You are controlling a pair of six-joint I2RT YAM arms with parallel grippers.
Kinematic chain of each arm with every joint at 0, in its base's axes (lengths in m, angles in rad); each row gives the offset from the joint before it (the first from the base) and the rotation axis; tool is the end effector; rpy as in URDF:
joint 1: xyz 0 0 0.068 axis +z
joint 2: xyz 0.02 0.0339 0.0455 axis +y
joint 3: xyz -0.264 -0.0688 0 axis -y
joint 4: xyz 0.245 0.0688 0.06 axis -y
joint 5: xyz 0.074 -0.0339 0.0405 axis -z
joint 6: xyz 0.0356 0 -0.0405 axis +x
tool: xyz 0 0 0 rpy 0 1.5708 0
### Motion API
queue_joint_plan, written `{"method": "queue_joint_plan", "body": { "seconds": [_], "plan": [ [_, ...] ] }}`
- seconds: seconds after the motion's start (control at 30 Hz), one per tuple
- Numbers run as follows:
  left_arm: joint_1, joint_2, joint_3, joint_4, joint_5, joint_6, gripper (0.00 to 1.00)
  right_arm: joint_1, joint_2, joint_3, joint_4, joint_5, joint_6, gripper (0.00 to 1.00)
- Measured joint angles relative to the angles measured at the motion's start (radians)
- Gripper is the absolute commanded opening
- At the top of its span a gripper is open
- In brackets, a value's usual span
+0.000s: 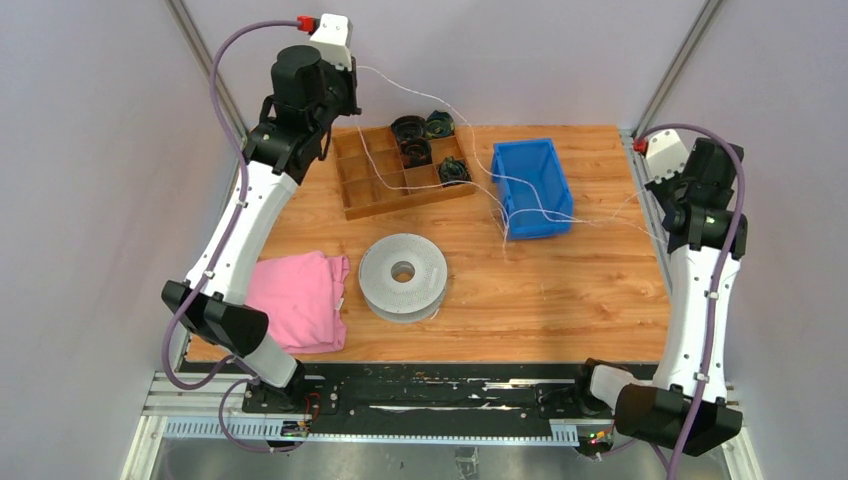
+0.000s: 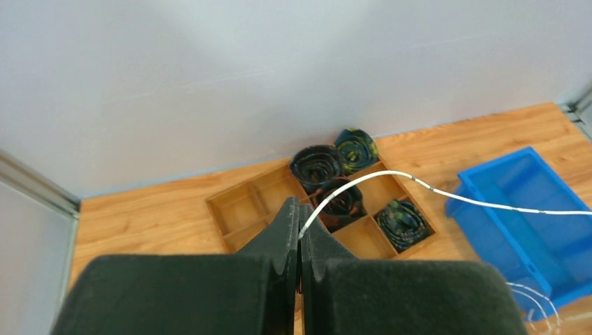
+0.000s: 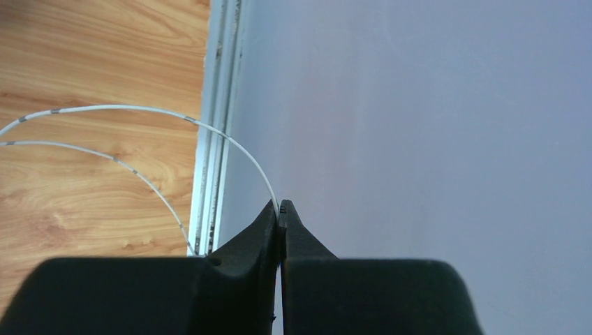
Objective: Wrap the cables
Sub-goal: Adjust the cable at the center of the board.
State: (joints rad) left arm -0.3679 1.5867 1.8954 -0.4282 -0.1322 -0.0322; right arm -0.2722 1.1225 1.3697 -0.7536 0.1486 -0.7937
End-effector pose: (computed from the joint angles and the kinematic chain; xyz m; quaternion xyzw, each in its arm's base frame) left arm 0.3263 -0.1207 0.4960 0.0815 0.7433 -0.0832 0.6588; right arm 0.2143 -0.0653 0.4166 -0.1851 0.8400 -0.3122 0.4033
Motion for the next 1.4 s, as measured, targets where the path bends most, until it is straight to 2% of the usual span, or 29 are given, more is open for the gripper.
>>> {"method": "queue_joint_plan", "body": {
  "seconds": [0.23, 0.37, 0.5, 0.63, 0.83, 0.9, 1.0, 1.17, 1.3, 1.4],
  "plan": [
    [0.016, 0.000, 0.074, 0.000, -0.091, 0.103, 0.00, -0.011, -0.009, 0.148, -0.042, -0.011, -0.010, 0.01],
    [0.060, -0.013, 0.125, 0.002, -0.119, 0.158, 0.00, -0.011, -0.023, 0.178, -0.048, -0.013, -0.015, 0.01],
    [0.087, -0.068, 0.105, 0.010, -0.127, 0.195, 0.00, -0.011, -0.020, 0.180, -0.063, -0.020, -0.016, 0.01],
    [0.090, -0.124, 0.072, 0.015, -0.076, 0.188, 0.00, -0.011, -0.011, 0.224, -0.153, -0.146, -0.004, 0.01],
    [0.087, -0.101, 0.097, -0.004, 0.050, 0.132, 0.00, -0.011, 0.003, 0.377, -0.280, -0.413, 0.064, 0.01],
    [0.077, -0.076, 0.123, -0.024, 0.091, 0.112, 0.00, -0.011, -0.008, 0.343, -0.282, -0.433, 0.076, 0.01],
    [0.027, -0.059, 0.135, -0.043, 0.128, 0.095, 0.00, -0.011, -0.039, 0.205, -0.268, -0.406, 0.076, 0.02],
    [-0.100, -0.053, 0.135, -0.054, 0.156, 0.077, 0.00, -0.011, -0.014, -0.091, -0.262, -0.330, 0.050, 0.12],
    [-0.148, -0.044, 0.135, -0.054, 0.181, 0.045, 0.00, -0.011, 0.011, -0.229, -0.304, -0.319, 0.002, 0.38],
    [-0.165, -0.031, 0.135, -0.054, 0.187, 0.025, 0.00, -0.011, -0.001, -0.233, -0.378, -0.386, -0.055, 0.49]
  ]
}}
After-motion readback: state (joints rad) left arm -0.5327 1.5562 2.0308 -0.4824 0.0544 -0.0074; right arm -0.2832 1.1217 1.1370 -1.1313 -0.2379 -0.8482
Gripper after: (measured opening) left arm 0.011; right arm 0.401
